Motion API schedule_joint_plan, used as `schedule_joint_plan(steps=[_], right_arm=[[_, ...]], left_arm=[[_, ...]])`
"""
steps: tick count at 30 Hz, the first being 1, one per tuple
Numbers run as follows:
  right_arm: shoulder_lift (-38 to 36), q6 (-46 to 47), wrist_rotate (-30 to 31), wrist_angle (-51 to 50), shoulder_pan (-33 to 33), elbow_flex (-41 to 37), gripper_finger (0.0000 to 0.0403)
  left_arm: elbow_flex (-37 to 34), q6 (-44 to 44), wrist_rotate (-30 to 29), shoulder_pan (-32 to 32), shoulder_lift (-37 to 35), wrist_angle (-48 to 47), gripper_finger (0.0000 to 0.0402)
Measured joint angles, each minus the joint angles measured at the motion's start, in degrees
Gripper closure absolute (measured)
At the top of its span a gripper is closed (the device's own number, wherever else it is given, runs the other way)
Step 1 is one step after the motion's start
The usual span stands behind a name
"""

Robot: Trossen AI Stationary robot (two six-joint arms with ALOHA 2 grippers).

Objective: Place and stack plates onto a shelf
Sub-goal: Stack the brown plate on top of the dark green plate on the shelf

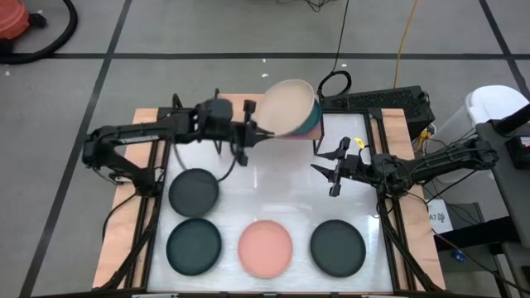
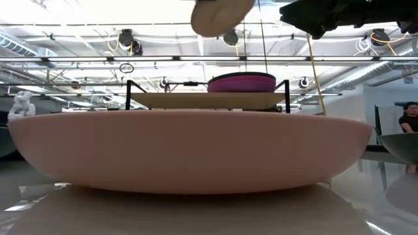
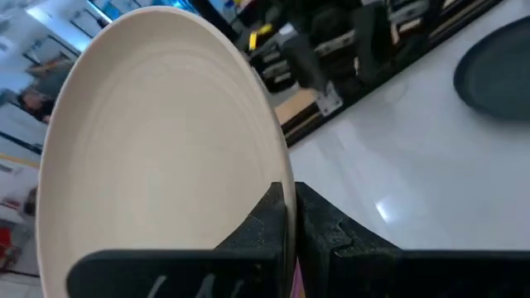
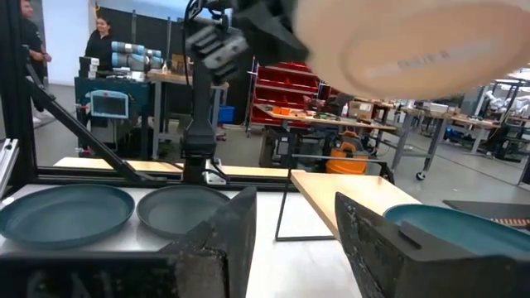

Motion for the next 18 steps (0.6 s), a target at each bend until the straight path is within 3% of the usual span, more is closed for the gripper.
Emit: schedule_joint_plan(steps=[13, 18], right_arm=[[0.00, 0.08, 0.00, -0.44, 0.00, 0.00, 0.0257], [0.00, 0.02, 0.00, -1.13, 0.00, 0.00, 0.0257]], left_arm=[[7.96, -0.09, 3.79, 10.18, 17.22, -4.07, 0.0390], [8.08, -0.35, 3.15, 10.33, 19.69, -2.69, 0.0348]])
